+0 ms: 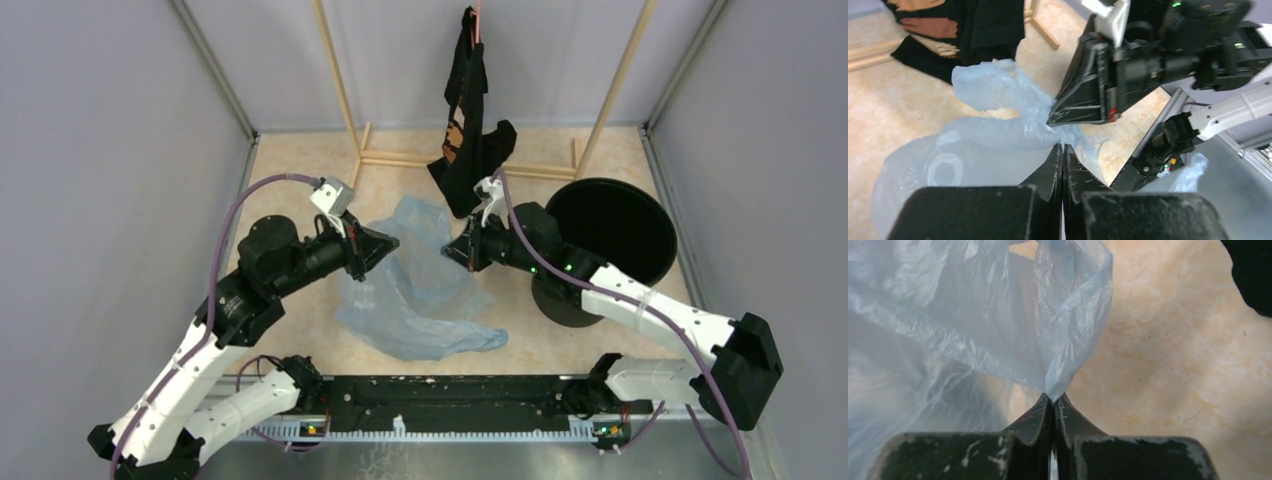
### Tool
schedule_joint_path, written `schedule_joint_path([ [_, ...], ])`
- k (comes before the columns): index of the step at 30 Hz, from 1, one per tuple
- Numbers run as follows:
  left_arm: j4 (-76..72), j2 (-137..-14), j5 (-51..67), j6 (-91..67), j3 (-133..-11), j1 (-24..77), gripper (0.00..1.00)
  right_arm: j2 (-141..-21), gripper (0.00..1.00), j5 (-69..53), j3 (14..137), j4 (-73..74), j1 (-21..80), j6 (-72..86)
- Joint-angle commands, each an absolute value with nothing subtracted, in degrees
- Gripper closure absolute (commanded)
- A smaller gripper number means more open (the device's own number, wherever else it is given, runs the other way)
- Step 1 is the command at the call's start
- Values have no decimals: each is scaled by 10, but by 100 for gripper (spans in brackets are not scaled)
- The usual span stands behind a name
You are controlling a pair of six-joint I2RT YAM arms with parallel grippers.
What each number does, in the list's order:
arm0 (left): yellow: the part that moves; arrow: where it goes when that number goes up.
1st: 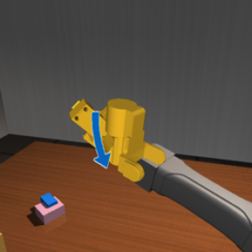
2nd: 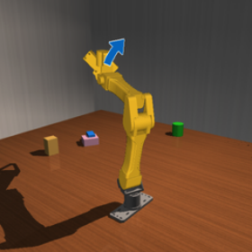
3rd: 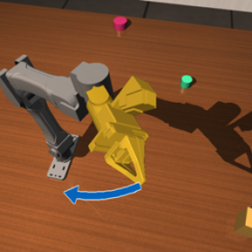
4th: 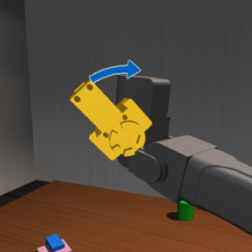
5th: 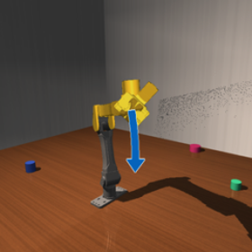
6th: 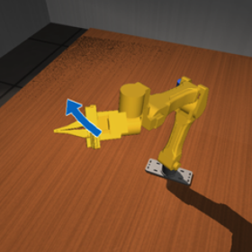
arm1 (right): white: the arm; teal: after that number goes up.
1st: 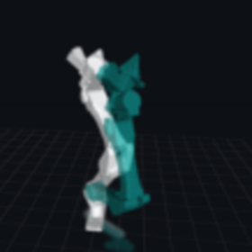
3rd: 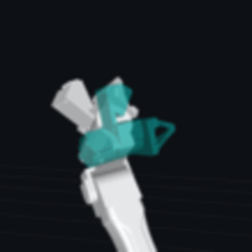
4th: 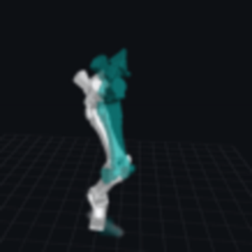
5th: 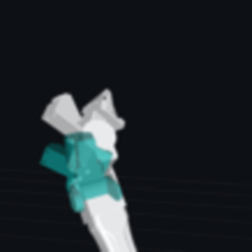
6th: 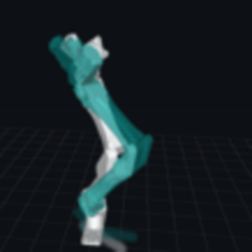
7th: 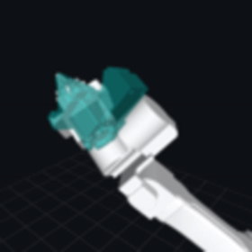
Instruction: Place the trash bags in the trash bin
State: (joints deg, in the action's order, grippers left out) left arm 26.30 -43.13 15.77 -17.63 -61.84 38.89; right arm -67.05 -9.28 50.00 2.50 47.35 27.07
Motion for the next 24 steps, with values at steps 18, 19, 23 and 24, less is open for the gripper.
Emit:
schedule_joint_path([
  [18,306,-443,46,-190,-644,388,2,-627,100,-163,529,-42,474,321],
  [19,299,-447,47,-197,-648,388,2,-628,100,-164,529,-43,474,321],
  [23,253,-456,65,-211,-650,388,1,-630,100,-162,529,-42,479,319],
  [24,242,-460,72,-212,-648,388,1,-629,100,-160,530,-41,481,318],
])
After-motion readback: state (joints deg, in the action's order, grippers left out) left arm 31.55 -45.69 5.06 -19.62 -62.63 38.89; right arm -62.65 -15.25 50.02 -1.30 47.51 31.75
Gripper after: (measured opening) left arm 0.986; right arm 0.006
